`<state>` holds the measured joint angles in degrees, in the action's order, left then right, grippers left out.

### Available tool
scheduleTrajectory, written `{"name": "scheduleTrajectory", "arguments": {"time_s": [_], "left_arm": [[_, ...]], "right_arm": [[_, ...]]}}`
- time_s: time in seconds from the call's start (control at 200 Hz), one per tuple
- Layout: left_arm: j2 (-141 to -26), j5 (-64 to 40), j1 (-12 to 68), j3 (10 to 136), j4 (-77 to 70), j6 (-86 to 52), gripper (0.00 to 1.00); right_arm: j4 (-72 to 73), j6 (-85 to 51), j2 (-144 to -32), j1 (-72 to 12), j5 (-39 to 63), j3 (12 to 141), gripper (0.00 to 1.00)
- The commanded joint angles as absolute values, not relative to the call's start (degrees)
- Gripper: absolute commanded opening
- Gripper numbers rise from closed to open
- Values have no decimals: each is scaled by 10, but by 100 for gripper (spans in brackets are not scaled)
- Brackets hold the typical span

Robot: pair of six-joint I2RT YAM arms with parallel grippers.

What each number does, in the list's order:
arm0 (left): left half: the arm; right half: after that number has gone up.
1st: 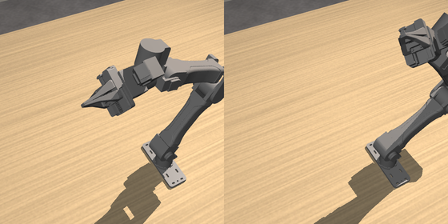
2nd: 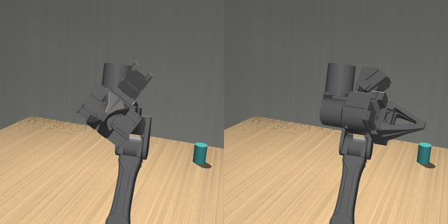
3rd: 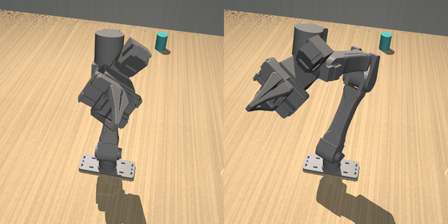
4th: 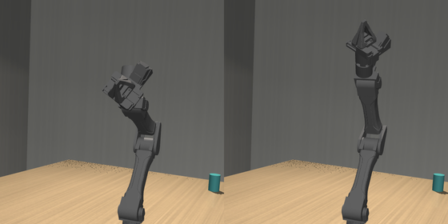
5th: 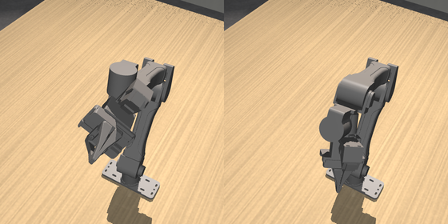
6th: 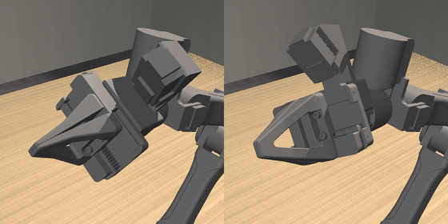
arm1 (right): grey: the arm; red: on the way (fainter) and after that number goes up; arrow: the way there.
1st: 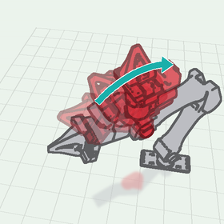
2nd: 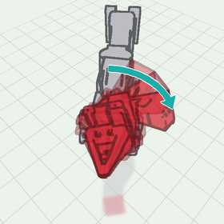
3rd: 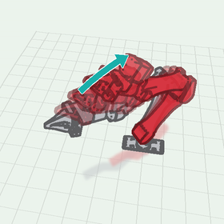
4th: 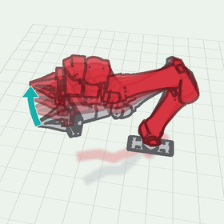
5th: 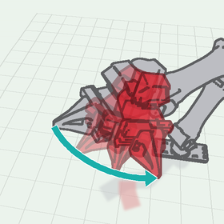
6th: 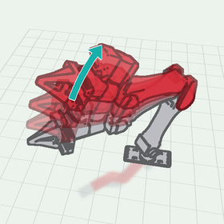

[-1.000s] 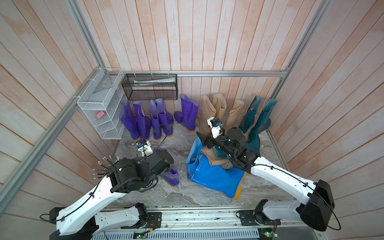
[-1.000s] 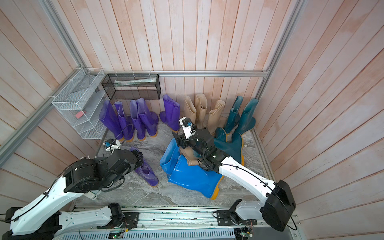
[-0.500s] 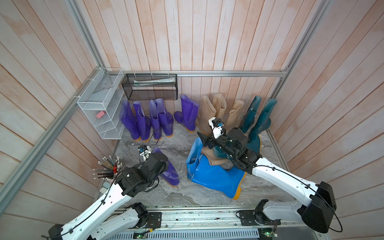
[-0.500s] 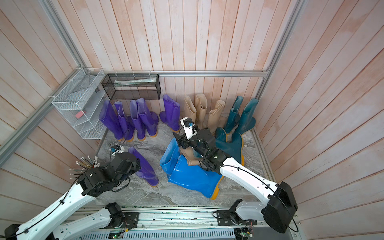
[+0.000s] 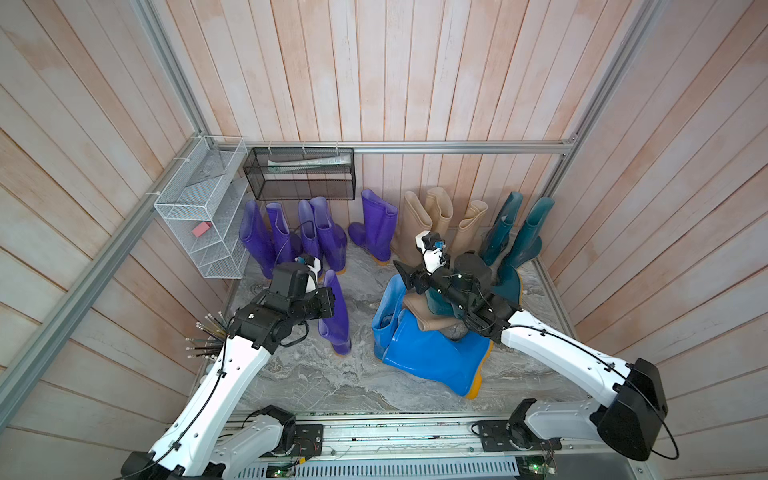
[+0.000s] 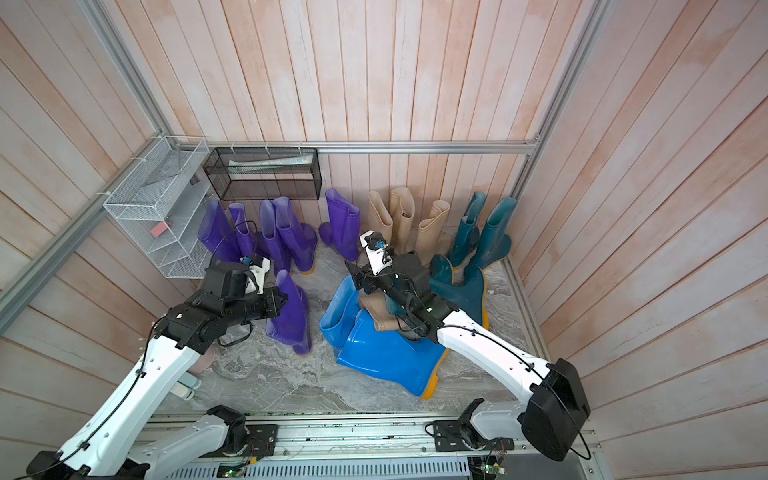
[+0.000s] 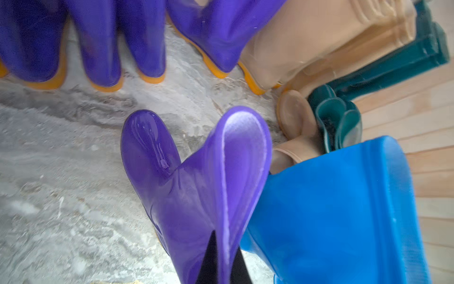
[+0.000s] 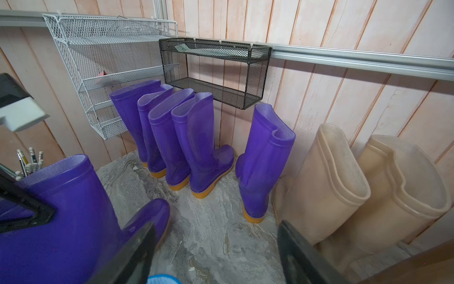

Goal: Match and arrange rain boots in pairs
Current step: Pair a pair of rain boots at the center of the board.

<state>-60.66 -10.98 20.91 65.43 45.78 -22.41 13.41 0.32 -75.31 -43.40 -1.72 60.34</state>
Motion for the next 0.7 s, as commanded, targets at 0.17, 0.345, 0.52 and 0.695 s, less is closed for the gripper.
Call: {"name": "scheduleTrajectory", "arguments": {"time_s": [0.17, 0.345, 0.52, 0.695], "left_arm": [[-686, -186, 189, 714, 326, -134, 0], [-754, -136, 183, 759, 307, -111, 0], [-807, -134, 179, 802, 282, -102, 0], [-861, -164, 165, 835, 249, -102, 0]], "right_arm": [[122, 7, -776, -418, -5, 640, 79], [122, 0, -798, -401, 7, 658, 79], [131, -14, -843, -373, 36, 690, 78], [121, -22, -929, -342, 72, 760, 77]]}}
